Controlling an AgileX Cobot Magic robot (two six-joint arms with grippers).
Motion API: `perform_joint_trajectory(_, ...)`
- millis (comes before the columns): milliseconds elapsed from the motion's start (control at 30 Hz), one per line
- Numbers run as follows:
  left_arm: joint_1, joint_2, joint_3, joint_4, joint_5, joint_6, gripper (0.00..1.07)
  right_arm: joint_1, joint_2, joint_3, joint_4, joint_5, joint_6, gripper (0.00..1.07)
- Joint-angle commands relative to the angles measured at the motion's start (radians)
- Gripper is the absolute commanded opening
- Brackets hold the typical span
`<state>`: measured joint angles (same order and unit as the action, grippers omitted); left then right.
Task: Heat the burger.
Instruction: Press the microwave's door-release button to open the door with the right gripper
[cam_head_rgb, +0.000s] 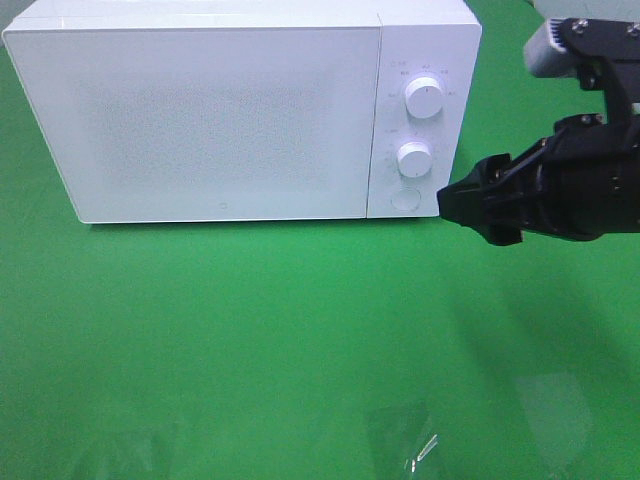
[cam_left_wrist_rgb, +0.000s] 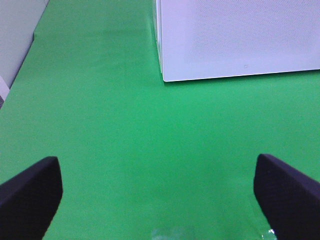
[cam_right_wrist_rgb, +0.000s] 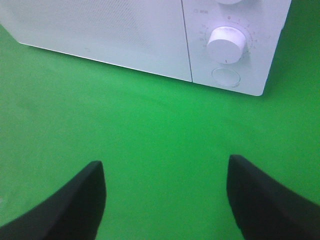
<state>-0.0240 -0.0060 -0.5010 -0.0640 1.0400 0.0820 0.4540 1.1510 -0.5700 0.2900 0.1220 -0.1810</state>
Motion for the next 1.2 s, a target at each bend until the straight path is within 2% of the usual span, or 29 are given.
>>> perform_joint_trajectory(33, 0.001, -0.018, 0.003, -0.006, -0.005, 0.002, 0.96, -0.004, -0.077, -0.004, -0.019, 0.09, -0.008, 0.69)
perform_joint_trajectory(100, 0.001, -0.018, 0.003, -0.006, -0.005, 0.002, 0.96, -0.004, -0.191, -0.004, -0.02, 0.197, -0.011, 0.76)
perform_joint_trajectory(233, 0.001, -0.018, 0.003, -0.006, -0.005, 0.002, 0.96, -0.004, -0.274, -0.004, -0.032, 0.273, -0.012, 0.83)
perform_joint_trajectory(567, 0.001, -0.018, 0.003, -0.006, -0.005, 0.002, 0.96, -0.004, -0.507, -0.004, -0.08, 0.519, 0.026, 0.83)
perform_joint_trajectory(633, 0.001, -0.018, 0.003, -0.006, -0.005, 0.002, 0.96, -0.004, -0.552, -0.004, -0.112, 0.563, 0.056, 0.83)
perform_joint_trajectory(700, 0.001, -0.018, 0.003, -0.006, -0.005, 0.002, 0.96, -0.004, -0.643, -0.004, -0.219, 0.651, 0.143, 0.82)
perform_joint_trajectory(733, 0.001, -0.018, 0.003, -0.006, -0.005, 0.002, 0.96, -0.004, -0.643, -0.004, -0.219, 0.651, 0.143, 0.82)
perform_joint_trajectory(767, 0.001, -0.018, 0.003, -0.006, -0.005, 0.002, 0.96, -0.005, -0.689, -0.004, -0.271, 0.694, 0.181, 0.82)
perform_joint_trajectory(867, 0.001, -0.018, 0.003, -0.006, -0.005, 0.002, 0.96, -0.008, -0.713, -0.004, -0.29, 0.711, 0.2, 0.82)
perform_joint_trajectory(933, 0.001, -0.018, 0.003, -0.006, -0.005, 0.002, 0.96, -0.022, -0.774, -0.004, -0.339, 0.748, 0.226, 0.82)
perform_joint_trajectory(1000, 0.001, -0.018, 0.003, -0.006, -0.005, 0.002, 0.96, -0.101, -0.885, -0.004, -0.369, 0.807, 0.227, 0.82)
perform_joint_trajectory(1100, 0.001, -0.018, 0.003, -0.006, -0.005, 0.002, 0.96, -0.129, -0.905, -0.004, -0.369, 0.819, 0.222, 0.82)
perform_joint_trajectory(1200, 0.001, -0.018, 0.003, -0.006, -0.005, 0.002, 0.96, -0.232, -0.994, -0.003, -0.369, 0.85, 0.202, 0.82)
